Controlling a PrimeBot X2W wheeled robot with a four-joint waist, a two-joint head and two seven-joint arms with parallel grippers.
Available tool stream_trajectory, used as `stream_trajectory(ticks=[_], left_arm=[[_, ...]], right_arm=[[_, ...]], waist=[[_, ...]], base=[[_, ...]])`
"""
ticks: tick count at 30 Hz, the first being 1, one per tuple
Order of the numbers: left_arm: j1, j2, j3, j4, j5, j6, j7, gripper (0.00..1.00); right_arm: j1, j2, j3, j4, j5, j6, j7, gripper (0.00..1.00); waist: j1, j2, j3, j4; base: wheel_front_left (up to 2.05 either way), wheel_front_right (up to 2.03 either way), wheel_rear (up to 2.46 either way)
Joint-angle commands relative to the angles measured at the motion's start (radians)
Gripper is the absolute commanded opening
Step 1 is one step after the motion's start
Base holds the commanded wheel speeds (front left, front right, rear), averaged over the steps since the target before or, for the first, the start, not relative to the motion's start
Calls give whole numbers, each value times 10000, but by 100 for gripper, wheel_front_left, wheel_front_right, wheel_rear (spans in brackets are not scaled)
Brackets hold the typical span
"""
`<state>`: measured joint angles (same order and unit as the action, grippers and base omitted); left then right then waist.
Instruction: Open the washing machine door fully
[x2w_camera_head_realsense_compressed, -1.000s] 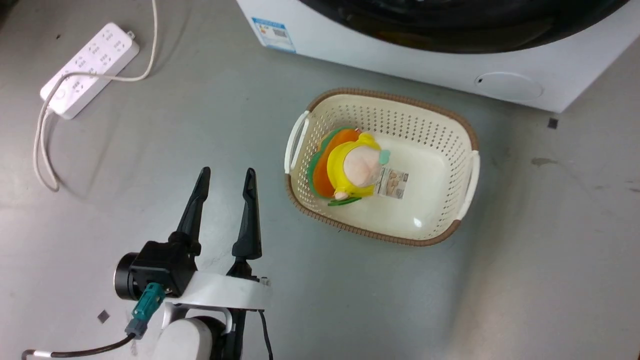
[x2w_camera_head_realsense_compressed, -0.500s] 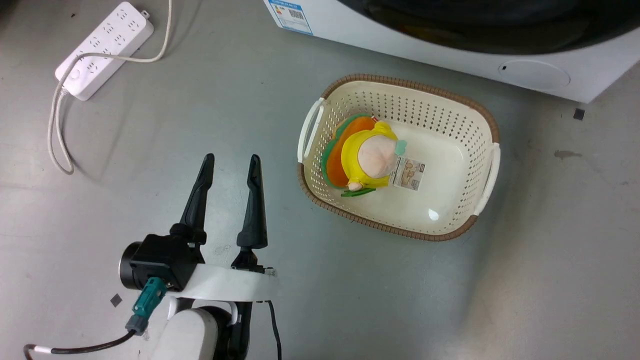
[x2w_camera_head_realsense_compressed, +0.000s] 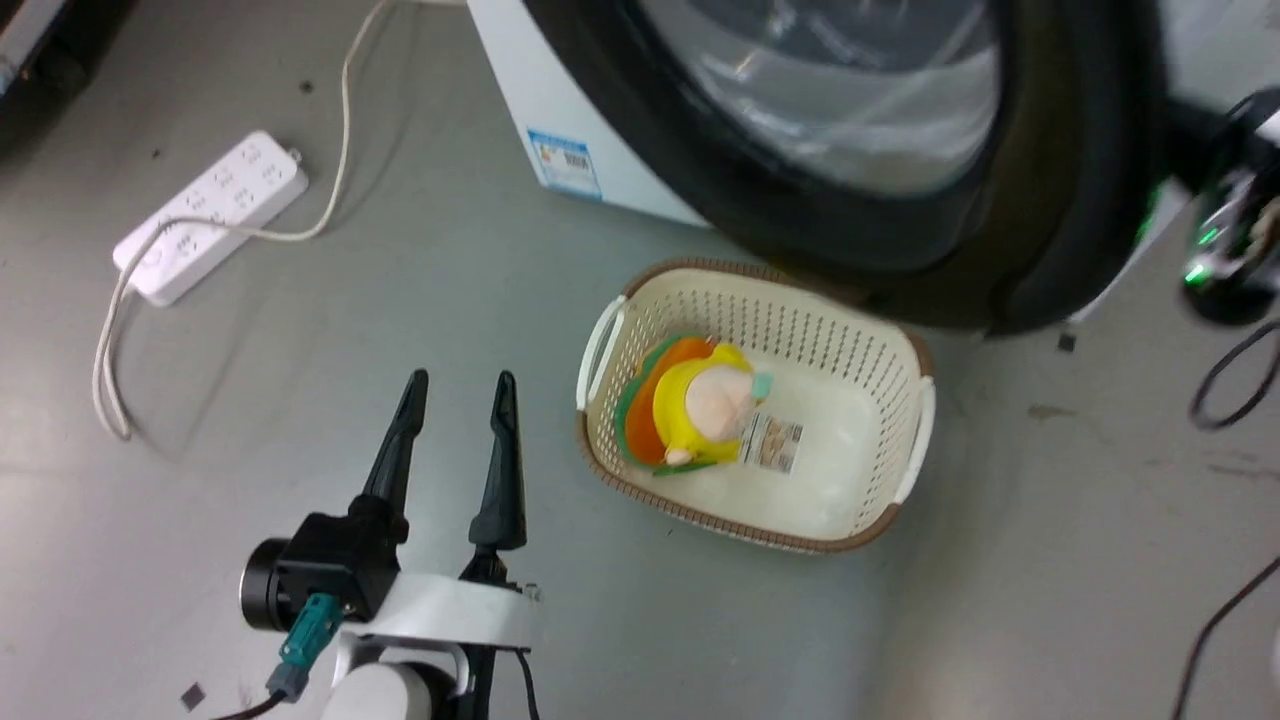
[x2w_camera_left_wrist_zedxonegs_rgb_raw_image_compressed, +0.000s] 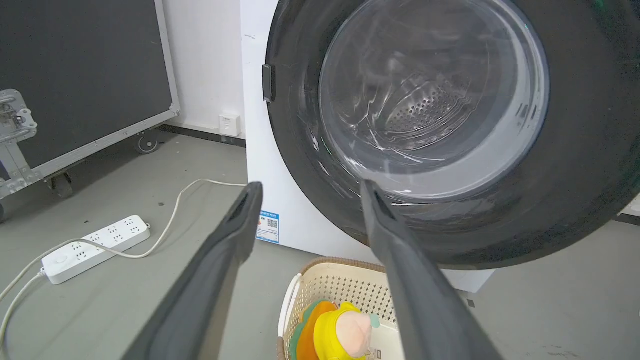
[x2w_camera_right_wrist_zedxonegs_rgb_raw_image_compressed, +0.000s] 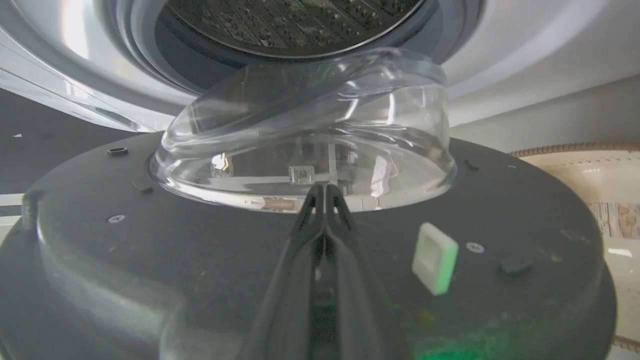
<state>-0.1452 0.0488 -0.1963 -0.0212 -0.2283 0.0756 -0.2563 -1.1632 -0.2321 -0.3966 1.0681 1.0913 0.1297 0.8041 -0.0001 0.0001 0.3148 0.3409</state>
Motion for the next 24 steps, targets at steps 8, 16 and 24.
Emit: stream_trajectory(ticks=[8, 16, 24], left_arm=[[654, 14, 157, 304, 213, -225, -55, 100], [1001, 14, 226, 501, 355, -458, -55, 100], [1179, 14, 131, 904, 277, -836, -55, 100]], right_arm=[[2381, 1473, 398, -1536, 468, 10, 894, 0], [3970, 1812, 1874, -2512, 2020, 10, 1672, 0], [5141, 1817, 5429, -3345, 4990, 10, 641, 0]], waist=[[1, -1, -1403, -461], [1, -1, -1926, -425], [1, -1, -2077, -334]], base=[[0, 0, 0], [0, 0, 0], [0, 0, 0]])
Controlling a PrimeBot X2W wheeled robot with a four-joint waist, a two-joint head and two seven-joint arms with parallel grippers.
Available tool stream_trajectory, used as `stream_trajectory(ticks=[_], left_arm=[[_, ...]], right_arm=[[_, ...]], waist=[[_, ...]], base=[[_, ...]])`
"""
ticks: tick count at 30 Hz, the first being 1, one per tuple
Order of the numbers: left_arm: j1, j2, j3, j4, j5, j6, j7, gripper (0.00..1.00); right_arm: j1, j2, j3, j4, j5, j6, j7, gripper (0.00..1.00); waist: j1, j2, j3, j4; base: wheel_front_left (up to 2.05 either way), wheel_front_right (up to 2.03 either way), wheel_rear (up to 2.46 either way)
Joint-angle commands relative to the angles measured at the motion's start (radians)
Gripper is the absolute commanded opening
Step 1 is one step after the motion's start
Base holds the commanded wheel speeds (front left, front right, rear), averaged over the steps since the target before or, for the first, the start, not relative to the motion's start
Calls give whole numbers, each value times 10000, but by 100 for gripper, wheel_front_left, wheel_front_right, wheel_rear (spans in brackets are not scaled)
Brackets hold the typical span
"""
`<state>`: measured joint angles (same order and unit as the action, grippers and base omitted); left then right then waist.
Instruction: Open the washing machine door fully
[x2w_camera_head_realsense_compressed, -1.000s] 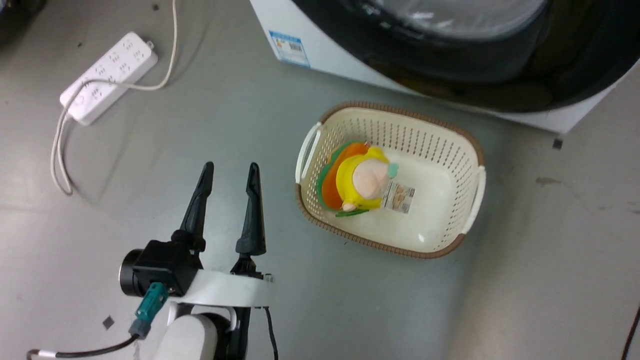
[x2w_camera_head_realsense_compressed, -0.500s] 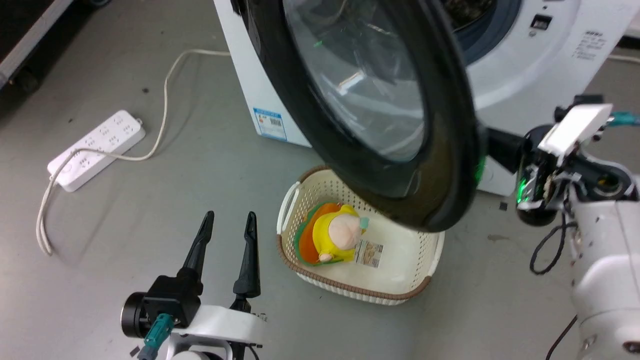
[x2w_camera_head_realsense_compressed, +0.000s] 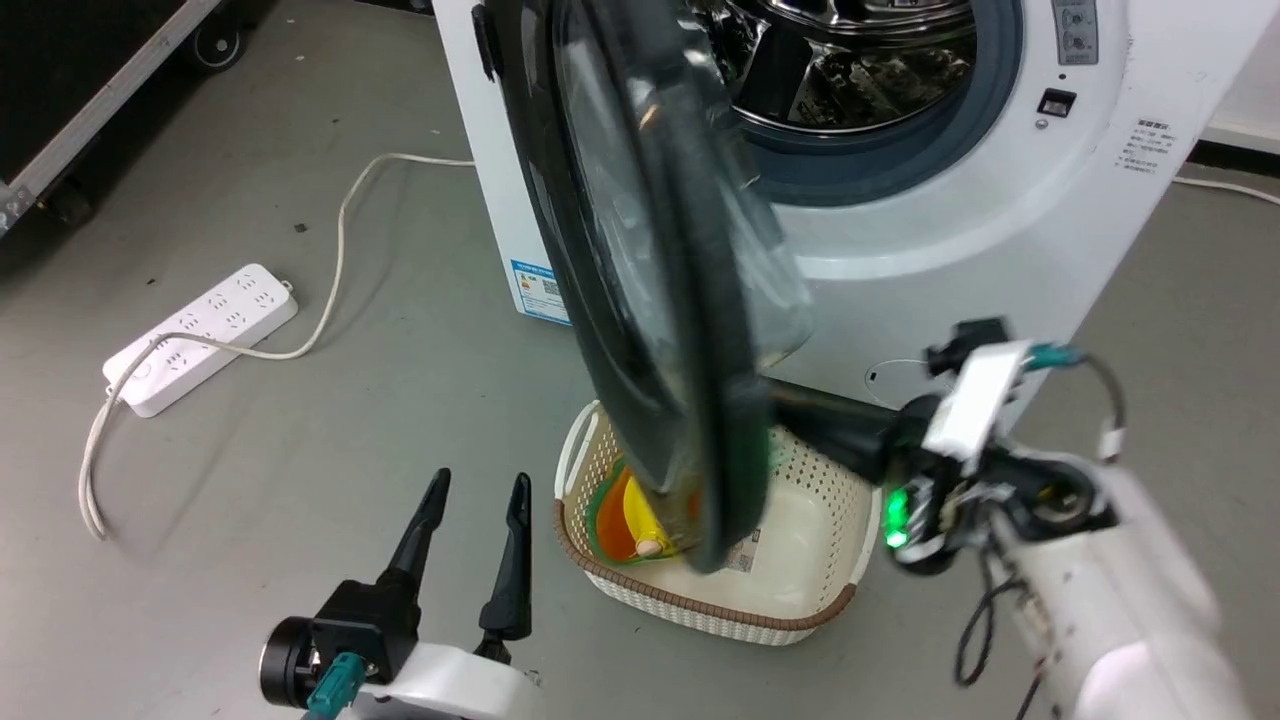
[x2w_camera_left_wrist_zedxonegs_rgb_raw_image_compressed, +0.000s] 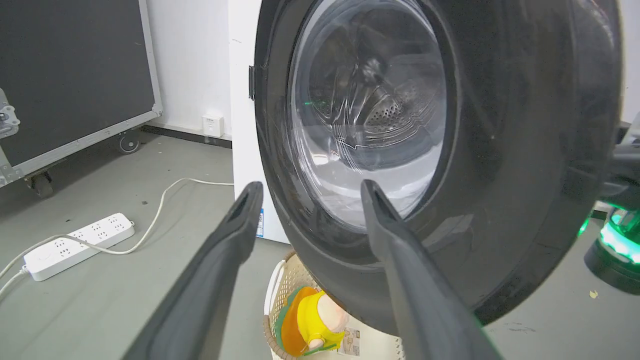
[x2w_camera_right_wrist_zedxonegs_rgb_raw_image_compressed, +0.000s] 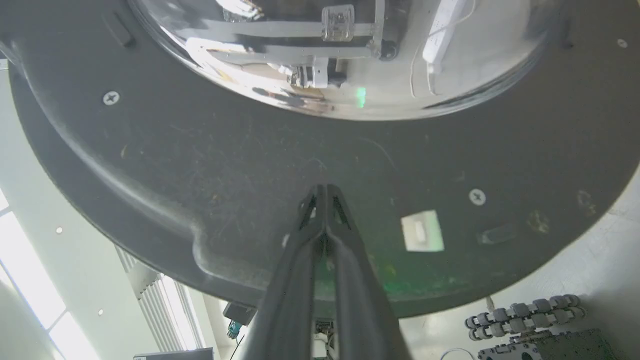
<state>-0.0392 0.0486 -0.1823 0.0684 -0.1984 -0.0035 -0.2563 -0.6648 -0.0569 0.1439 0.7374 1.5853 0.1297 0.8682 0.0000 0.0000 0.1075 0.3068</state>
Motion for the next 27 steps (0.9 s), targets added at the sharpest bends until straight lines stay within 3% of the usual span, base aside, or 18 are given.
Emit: stream_trajectory(ticks=[1, 6, 10, 11, 15, 16, 18, 19, 20, 27], left_arm=[[116, 16, -22, 40, -37, -86, -55, 100], [77, 16, -99, 239, -142, -301, -55, 100], [87, 16, -44, 331, -221, -308, -55, 100], [132, 16, 61, 378, -263, -303, -55, 100], [173, 16, 235, 498, -213, -402, -55, 100], [214, 16, 322, 596, -169, -550, -55, 100], [232, 16, 389, 626, -103, -603, -55, 100], [272, 16, 533, 658, 36, -688, -55, 100], [272, 16, 533, 658, 36, -688, -55, 100], [527, 17, 1142, 679, 294, -899, -55, 100]], right_arm=[[258, 64, 421, -161, 329, 10, -185, 0], [437, 65, 1800, -501, 1225, 10, -1140, 0], [374, 65, 2098, -536, 1267, 10, -1685, 0], [302, 41, 2026, -557, 1106, 10, -2226, 98], [316, -437, 2037, -1175, 245, 10, -3298, 100], [556, -823, 1964, -1729, -465, 10, -4326, 100], [689, -1031, 1991, -2047, -922, 10, -4884, 100], [968, -1545, 2173, -2768, -2068, 10, -6125, 100], [968, -1545, 2173, -2768, -2068, 10, -6125, 100], [1816, -3321, 3184, -4153, -6769, 10, -10401, 100]], waist=[[0, 0, -4, 22], [0, 0, -19, 85], [0, 0, -85, 35], [0, 0, -169, -69], [0, 0, -373, -268], [0, 0, -586, -424], [0, 0, -690, -520], [0, 0, -840, -721], [0, 0, -840, -721], [0, 0, -1266, -1644]], base=[[0, 0, 0], [0, 0, 0], [0, 0, 0], [0, 0, 0], [0, 0, 0], [0, 0, 0], [0, 0, 0], [0, 0, 0], [0, 0, 0], [0, 0, 0]])
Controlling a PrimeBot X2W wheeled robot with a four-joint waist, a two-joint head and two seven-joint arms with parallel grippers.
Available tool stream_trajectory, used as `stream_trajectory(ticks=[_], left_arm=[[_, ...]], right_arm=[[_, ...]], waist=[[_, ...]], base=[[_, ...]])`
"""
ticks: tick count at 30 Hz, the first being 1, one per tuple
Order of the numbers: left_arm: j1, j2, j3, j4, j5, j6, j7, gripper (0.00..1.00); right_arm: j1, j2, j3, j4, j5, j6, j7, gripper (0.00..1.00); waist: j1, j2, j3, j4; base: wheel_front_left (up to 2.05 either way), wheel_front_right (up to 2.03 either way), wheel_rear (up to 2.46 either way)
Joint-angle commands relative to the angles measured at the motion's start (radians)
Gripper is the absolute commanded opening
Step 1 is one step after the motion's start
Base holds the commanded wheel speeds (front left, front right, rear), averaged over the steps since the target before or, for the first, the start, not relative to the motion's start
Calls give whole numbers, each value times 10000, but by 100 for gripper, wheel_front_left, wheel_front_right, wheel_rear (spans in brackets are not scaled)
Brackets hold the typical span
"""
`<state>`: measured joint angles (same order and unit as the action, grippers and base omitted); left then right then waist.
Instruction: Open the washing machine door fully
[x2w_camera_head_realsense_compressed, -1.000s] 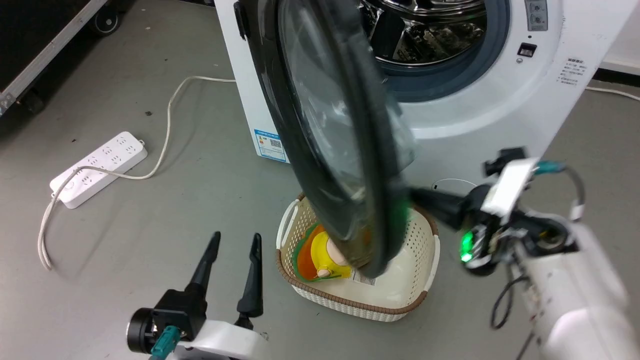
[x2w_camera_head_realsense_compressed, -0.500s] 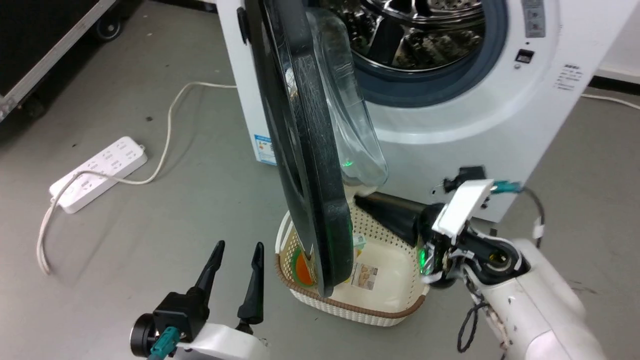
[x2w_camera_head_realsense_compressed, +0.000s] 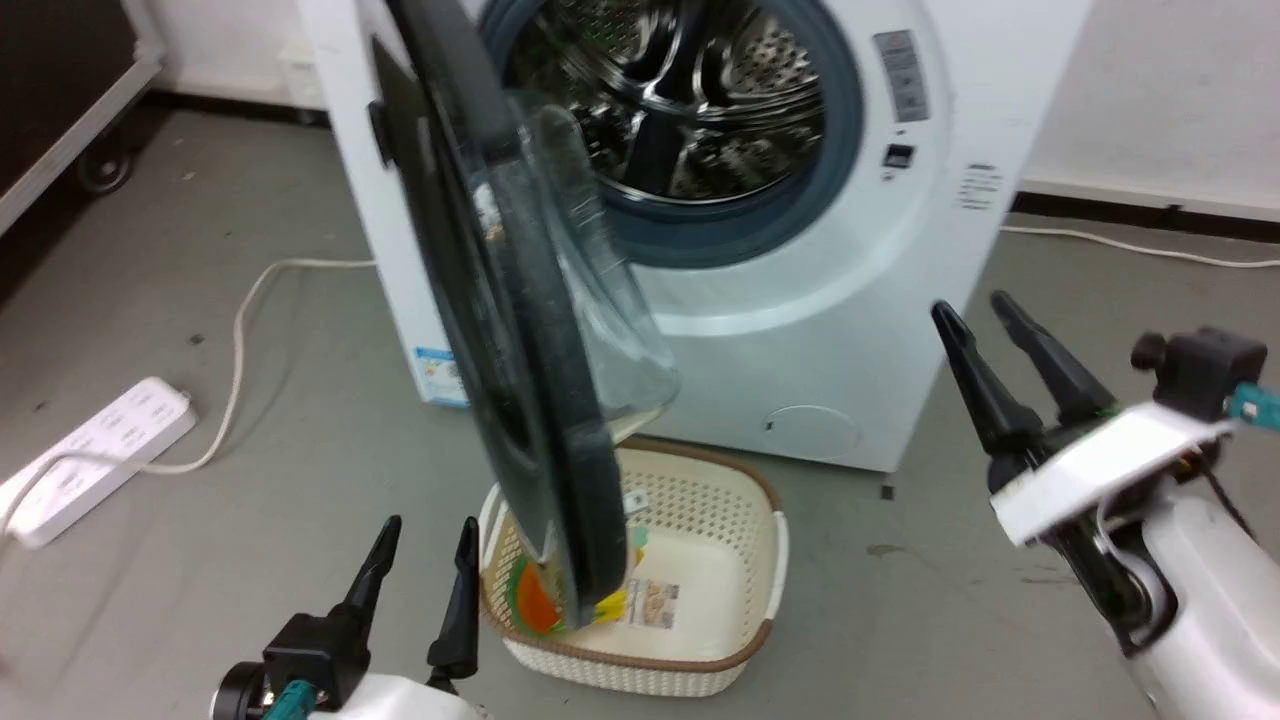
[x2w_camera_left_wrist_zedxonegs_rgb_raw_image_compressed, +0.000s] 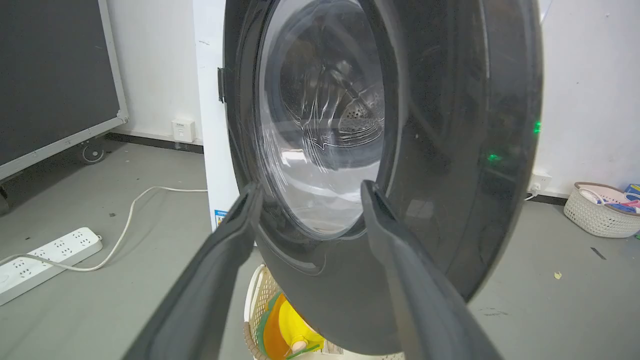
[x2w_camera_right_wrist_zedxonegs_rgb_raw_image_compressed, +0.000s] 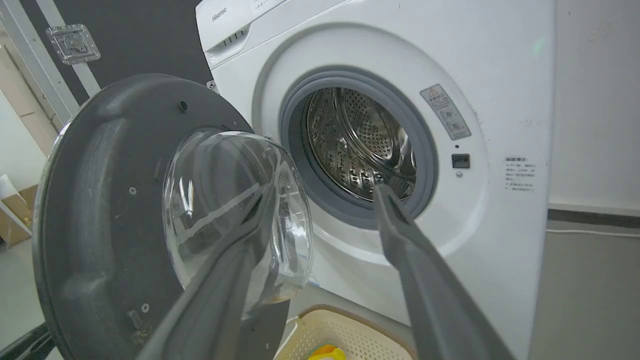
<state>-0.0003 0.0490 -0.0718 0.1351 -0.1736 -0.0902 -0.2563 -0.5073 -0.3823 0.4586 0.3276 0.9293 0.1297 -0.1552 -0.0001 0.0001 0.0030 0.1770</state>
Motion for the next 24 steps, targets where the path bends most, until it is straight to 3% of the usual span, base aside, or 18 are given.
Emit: stream_trajectory(ticks=[1, 3, 7, 15, 19, 24], left_arm=[[169, 13, 101, 17, 62, -71, -55, 100], [196, 14, 261, 2, 111, -117, -55, 100], [222, 13, 474, -66, 151, -172, -55, 100], [248, 13, 541, -109, 121, -227, -55, 100], [211, 13, 521, -113, 260, -244, -55, 100], [226, 13, 556, -210, 806, -223, -55, 100]], right_arm=[[381, -204, 21, -57, -820, 10, -492, 100], [730, -315, -374, -43, -2079, 10, -870, 100], [1957, 140, -1825, -465, -4239, 10, -1048, 100], [5081, 2241, -4548, -2817, -7894, 10, -1063, 100], [6138, 3008, -4982, -3335, -8746, 10, -1064, 100], [6540, 3271, -5072, -3497, -9135, 10, -1064, 100]], waist=[[1, -1, -252, -462], [1, -1, -290, -678], [1, -1, -311, -984], [1, -1, -258, -1131], [1, -1, -254, -1112], [1, -1, -225, -1192]], base=[[0, 0, 0], [0, 0, 0], [0, 0, 0], [0, 0, 0], [0, 0, 0], [0, 0, 0]])
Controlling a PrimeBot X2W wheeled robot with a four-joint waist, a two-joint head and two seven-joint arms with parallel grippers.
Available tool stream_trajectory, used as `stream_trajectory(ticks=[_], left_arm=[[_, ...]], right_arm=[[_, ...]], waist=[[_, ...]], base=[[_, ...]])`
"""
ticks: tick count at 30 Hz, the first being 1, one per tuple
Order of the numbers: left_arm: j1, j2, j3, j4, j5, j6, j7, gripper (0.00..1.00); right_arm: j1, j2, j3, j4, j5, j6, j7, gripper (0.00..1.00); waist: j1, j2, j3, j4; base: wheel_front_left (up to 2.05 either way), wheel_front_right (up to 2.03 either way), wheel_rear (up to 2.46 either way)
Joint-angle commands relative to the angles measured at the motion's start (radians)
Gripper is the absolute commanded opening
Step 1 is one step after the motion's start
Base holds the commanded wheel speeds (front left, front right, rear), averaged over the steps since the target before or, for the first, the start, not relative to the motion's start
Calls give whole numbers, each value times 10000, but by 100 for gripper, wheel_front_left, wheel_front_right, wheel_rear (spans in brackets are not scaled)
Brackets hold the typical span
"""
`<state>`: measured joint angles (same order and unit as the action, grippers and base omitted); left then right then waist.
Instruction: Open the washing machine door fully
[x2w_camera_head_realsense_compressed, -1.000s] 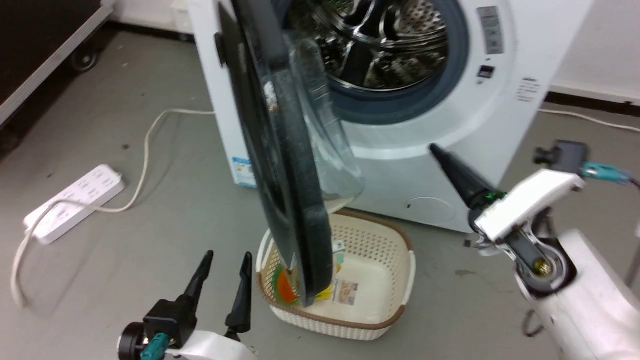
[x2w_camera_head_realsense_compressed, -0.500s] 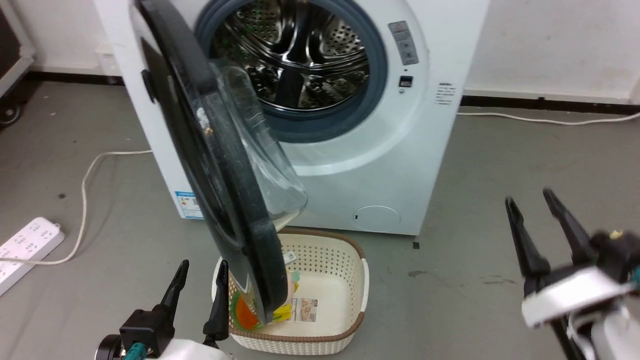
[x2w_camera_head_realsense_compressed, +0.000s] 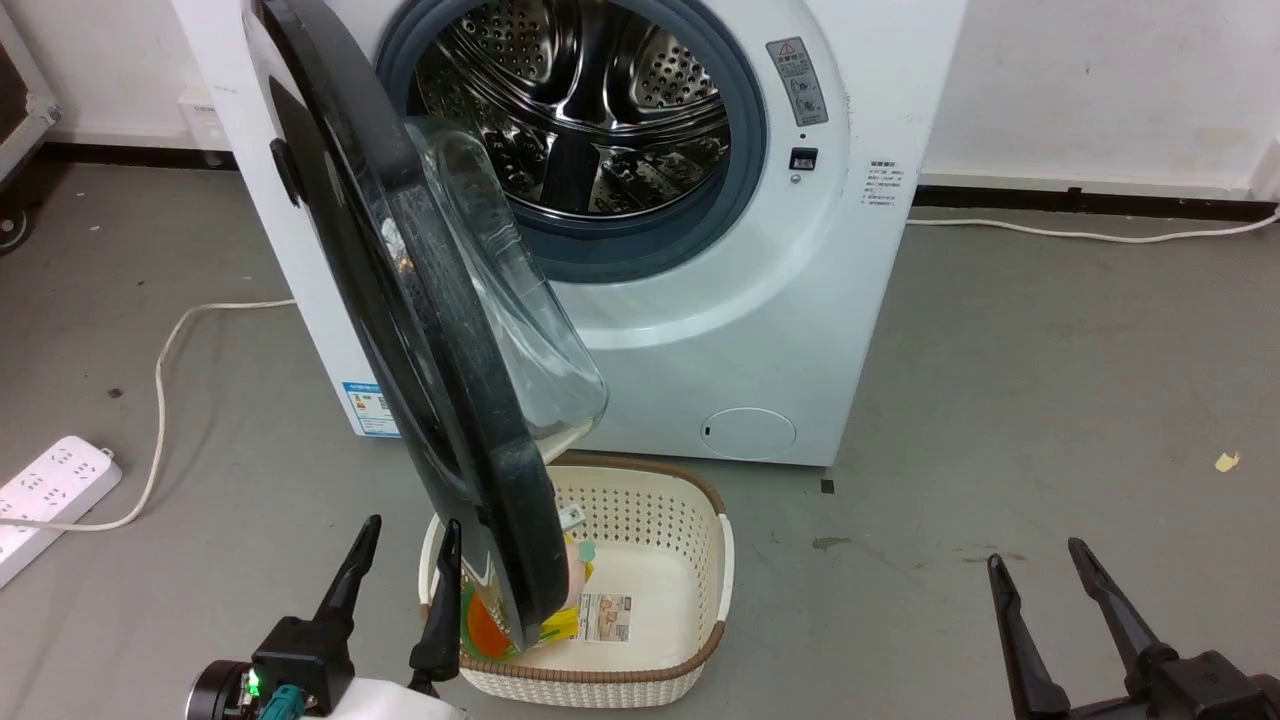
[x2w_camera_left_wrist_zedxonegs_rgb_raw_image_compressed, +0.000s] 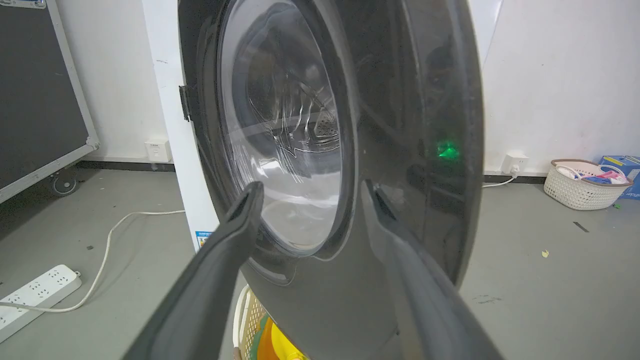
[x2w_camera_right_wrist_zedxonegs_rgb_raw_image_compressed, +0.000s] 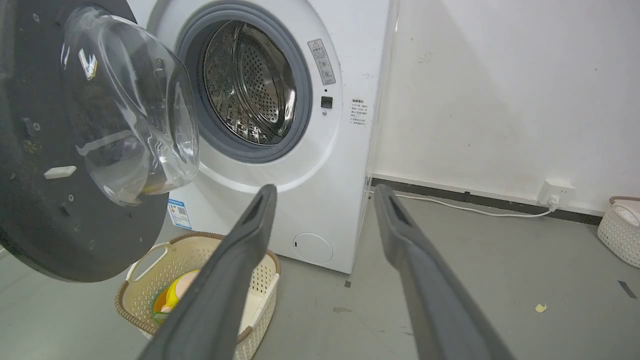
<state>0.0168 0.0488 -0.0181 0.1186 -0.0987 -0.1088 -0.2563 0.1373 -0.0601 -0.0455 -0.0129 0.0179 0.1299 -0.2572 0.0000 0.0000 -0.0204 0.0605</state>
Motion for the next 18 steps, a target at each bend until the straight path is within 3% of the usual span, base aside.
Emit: stream_trajectory(ticks=[1, 5, 6, 7, 8, 14, 18], left_arm=[[63, 15, 29, -49, 113, -41, -55, 100], [94, 15, 41, -51, 223, -61, -55, 100], [107, 15, 36, -35, 219, -65, -55, 90], [119, 15, 39, -2, 215, -67, -55, 26], [130, 15, 31, 53, 208, -71, -55, 0], [36, 15, 66, -42, 90, -64, -55, 0], [-181, 15, 457, -636, -530, 278, -55, 0]], right_arm=[[102, 66, -16, -95, -42, 8, -44, 100], [57, 92, 53, -50, 73, 8, -44, 100], [42, 93, 67, -42, 162, 8, -44, 100], [25, 94, 74, -34, 233, 8, -44, 100], [7, 95, 82, -23, 279, 8, -45, 100], [-100, 97, 140, 16, 609, 8, -45, 100], [-153, 97, 131, 25, 753, 8, -45, 100]], waist=[[0, 0, 20, -47], [0, 0, 60, -82], [0, 0, 74, -85], [0, 0, 87, -82], [0, 0, 98, -80], [0, 0, 136, -13], [0, 0, 145, 27]], base=[[0, 0, 0], [0, 0, 0], [0, 0, 0], [0, 0, 0], [0, 0, 0], [0, 0, 0], [0, 0, 0]])
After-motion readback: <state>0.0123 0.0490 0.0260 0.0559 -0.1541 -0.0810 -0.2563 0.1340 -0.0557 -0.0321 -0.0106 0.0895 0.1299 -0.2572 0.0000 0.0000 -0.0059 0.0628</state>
